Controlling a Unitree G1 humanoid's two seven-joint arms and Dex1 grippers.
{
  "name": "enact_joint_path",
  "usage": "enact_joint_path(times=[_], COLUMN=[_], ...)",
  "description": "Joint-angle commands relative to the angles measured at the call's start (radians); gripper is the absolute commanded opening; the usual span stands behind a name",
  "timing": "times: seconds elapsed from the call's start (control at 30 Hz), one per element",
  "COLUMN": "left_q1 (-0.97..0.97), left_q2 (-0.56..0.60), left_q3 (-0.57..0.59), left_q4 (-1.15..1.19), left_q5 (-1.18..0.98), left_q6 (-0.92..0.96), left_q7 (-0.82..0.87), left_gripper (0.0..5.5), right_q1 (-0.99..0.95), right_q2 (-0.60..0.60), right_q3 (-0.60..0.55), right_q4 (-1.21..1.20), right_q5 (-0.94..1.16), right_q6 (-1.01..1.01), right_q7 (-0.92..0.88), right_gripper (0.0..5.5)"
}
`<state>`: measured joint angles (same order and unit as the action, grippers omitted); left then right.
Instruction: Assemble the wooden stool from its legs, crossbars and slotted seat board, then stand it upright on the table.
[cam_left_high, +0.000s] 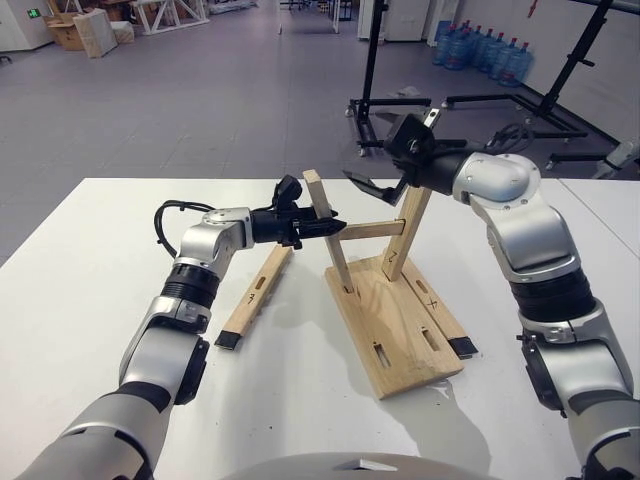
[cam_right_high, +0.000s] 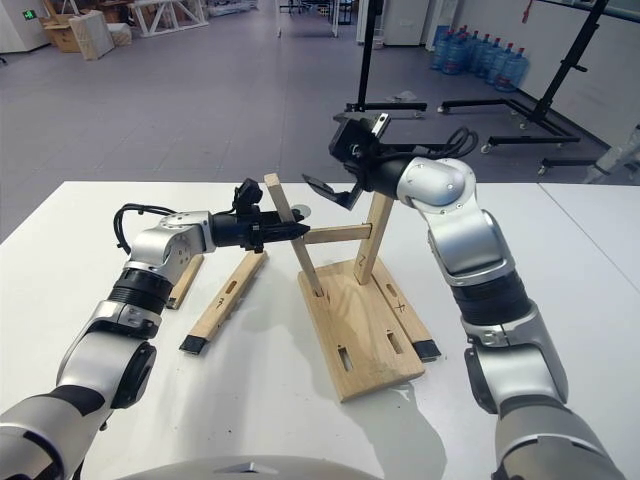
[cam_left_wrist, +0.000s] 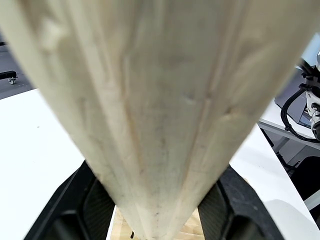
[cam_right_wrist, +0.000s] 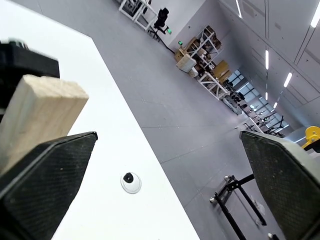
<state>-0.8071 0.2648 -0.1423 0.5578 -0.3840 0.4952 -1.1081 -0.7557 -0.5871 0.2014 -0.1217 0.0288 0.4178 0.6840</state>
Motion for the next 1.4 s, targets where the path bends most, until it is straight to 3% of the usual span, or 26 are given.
enact_joint_path(times=[0.03,0.97,1.4], left_q1=[0.043,0.056,0.080], left_q2=[-0.013,-0.076,-0.063], left_q3=[-0.052,-0.065,-0.125], left_q4=[0.056,0.099,0.106], left_q5=[0.056,0.039,0.077], left_q6=[0.060,0.088,0.045], left_q7=[0.012,0.010,0.013], left_gripper=[2.06,2.06,2.06], right_q1=[0.027,0.077,0.075], right_q2=[-0.023,0.006,0.009], right_q3=[0.033,0.039,0.026], right_q4=[0.051,0.117,0.122], right_q5=[-0.077,-0.189,-0.193], right_q6=[-0.054,-0.125,-0.121], right_q7=[-0.003,0.007,-0.002], right_gripper=[5.25,5.25,5.25])
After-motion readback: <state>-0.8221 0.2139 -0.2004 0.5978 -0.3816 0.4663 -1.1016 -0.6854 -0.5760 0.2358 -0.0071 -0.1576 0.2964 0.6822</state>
